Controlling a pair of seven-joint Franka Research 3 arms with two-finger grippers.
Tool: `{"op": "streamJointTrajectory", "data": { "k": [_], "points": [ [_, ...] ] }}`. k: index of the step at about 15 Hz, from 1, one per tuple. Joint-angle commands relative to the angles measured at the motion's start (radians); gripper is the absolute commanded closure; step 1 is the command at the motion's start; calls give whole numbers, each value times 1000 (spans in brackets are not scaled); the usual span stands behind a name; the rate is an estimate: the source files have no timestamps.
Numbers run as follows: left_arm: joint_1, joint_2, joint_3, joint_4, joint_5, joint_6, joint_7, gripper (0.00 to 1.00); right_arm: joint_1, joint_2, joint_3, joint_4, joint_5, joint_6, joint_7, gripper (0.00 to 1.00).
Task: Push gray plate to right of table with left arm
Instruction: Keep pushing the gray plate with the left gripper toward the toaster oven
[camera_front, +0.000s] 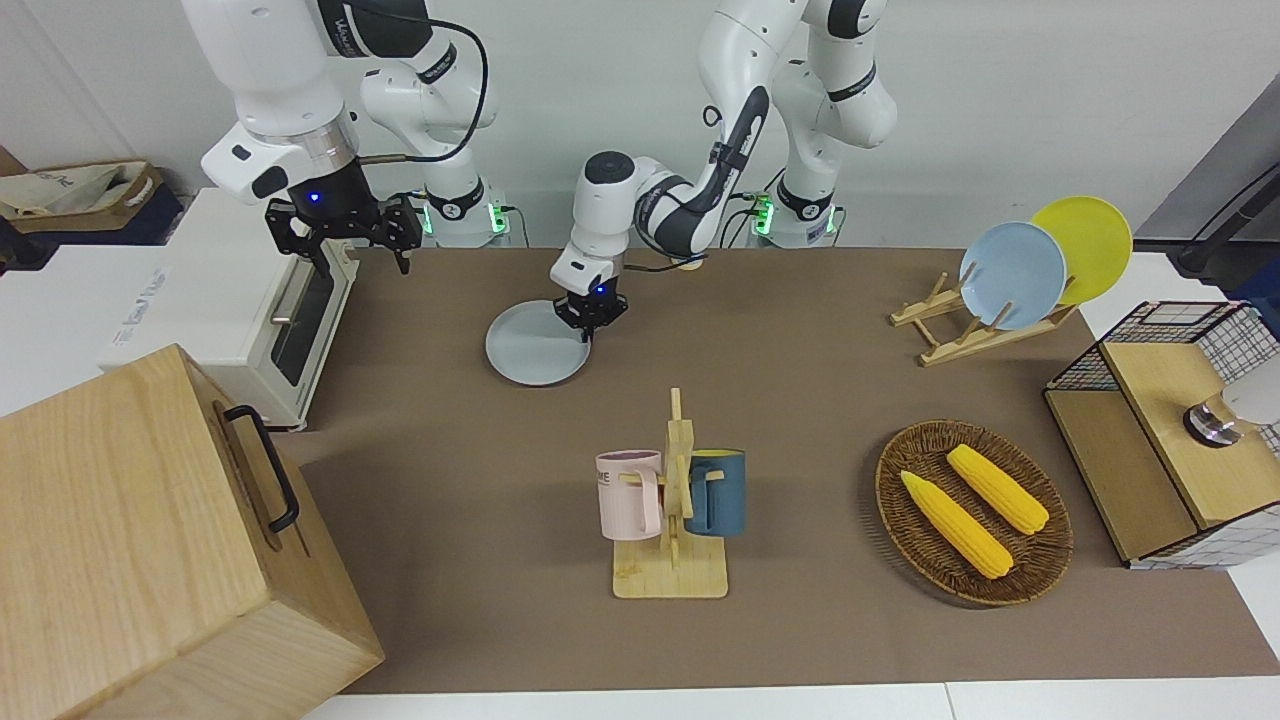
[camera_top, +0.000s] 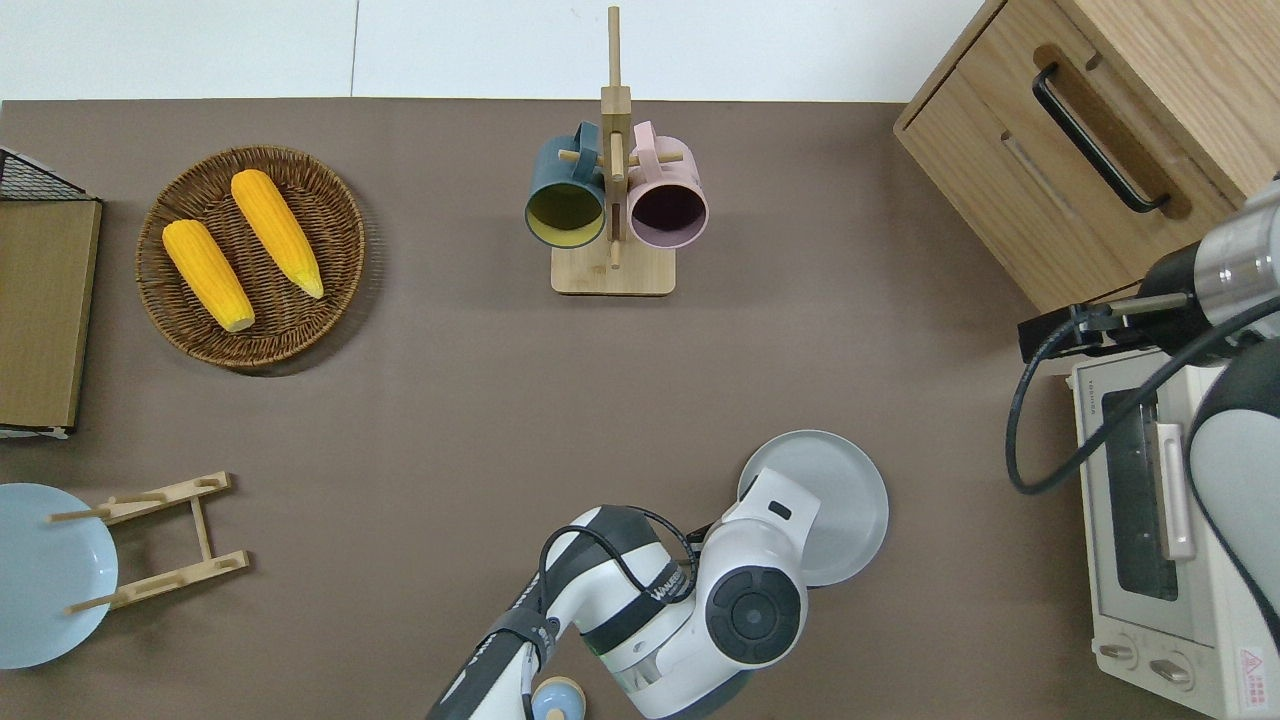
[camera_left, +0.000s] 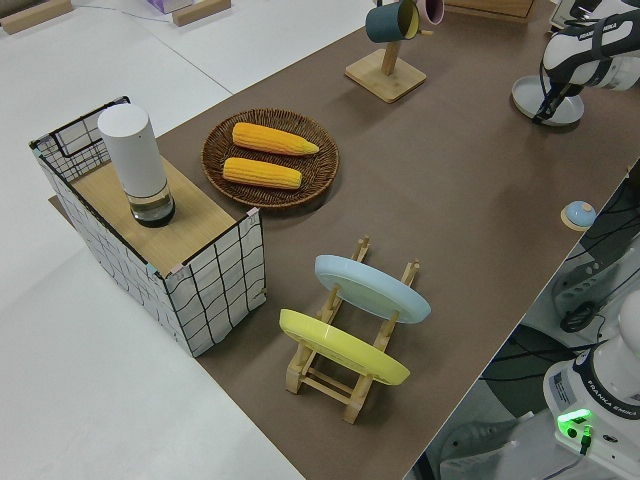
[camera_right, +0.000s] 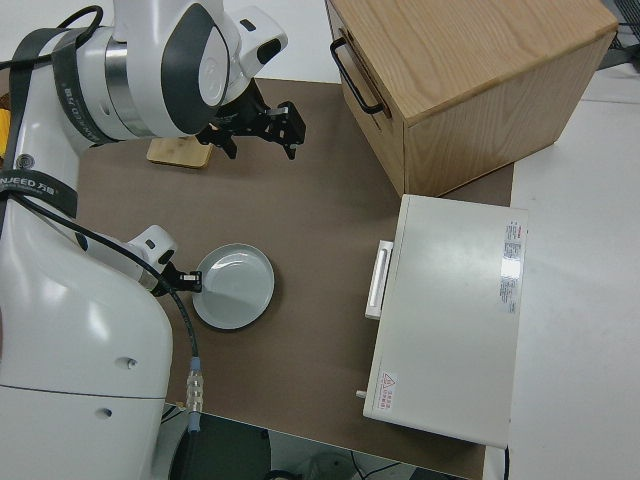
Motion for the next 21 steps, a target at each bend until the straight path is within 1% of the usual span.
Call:
{"op": "streamJointTrajectory", "data": {
  "k": [1,2,3,4,5,6,7,8,12,17,19,21],
  "points": [
    [-30,83,10,70,28,-7,-49,1000,-1,-6,0,1,7,-10,3,17],
    [-30,83,10,68,28,-7,-49,1000,-1,-6,0,1,7,-10,3,17],
    [-30,83,12,68,28,-7,-49,965,-1,-6,0,1,7,-10,3,17],
    [-30,83,13,70,28,-7,-49,880,-1,-6,0,1,7,-10,3,17],
    [-30,83,15,72,28,-7,-49,689,-1,-6,0,1,7,-10,3,17],
    [-29,83,16,76,28,-7,-49,297,-1,-6,0,1,7,-10,3,17],
    [-29,83,16,81,28,-8,-49,39,-1,-6,0,1,7,-10,5,17],
    [-27,82,16,81,28,-8,-47,11,-1,-6,0,1,7,-10,3,17],
    [-21,80,16,104,28,-37,-46,11,-1,-6,0,1,7,-10,3,17],
    [-15,76,16,104,28,-41,-38,11,-1,-6,0,1,7,-10,3,17],
    [-12,62,21,104,28,-59,-27,9,-1,-6,0,1,7,-10,5,17],
    [11,28,24,99,16,-83,25,9,-1,-6,0,1,7,-10,3,17]
  ]
}}
